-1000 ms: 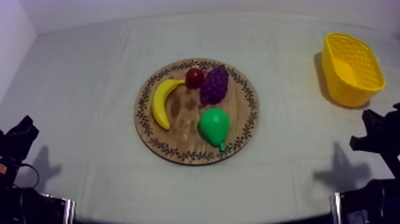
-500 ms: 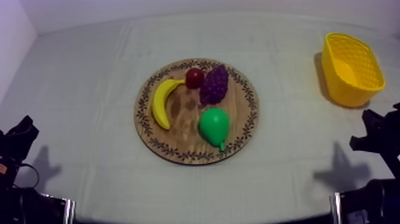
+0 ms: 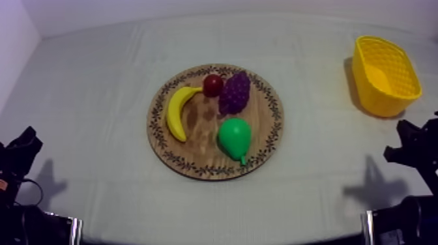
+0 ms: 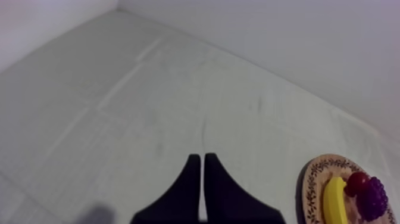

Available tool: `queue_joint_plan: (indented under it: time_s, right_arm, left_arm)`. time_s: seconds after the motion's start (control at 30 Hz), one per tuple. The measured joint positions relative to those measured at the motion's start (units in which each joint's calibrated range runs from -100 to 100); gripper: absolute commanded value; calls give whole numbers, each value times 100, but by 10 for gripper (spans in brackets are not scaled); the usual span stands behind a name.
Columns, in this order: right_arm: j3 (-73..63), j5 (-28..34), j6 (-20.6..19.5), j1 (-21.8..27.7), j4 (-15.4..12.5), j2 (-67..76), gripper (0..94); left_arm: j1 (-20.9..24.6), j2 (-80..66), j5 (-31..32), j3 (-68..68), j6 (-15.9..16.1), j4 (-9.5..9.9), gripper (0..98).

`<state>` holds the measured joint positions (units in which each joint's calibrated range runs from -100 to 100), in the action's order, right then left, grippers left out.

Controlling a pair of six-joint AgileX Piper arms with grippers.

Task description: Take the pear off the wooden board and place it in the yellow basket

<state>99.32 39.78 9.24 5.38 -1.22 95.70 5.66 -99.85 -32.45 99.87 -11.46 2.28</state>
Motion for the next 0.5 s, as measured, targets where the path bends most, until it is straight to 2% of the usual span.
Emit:
queue_joint_plan:
  time_s: [0.17, 0.33, 0.5]
  right_arm:
    - [-165, 498, -309, -170, 218, 0, 6]
    - [-501, 733, -671, -542, 496, -89, 6]
    - [-1384, 833, -760, -632, 359, -815, 6]
  left_arm:
    - [0, 0, 0, 0, 0, 0, 1]
    - [0, 0, 0, 0, 0, 0, 1]
    - [0, 0, 0, 0, 0, 0, 1]
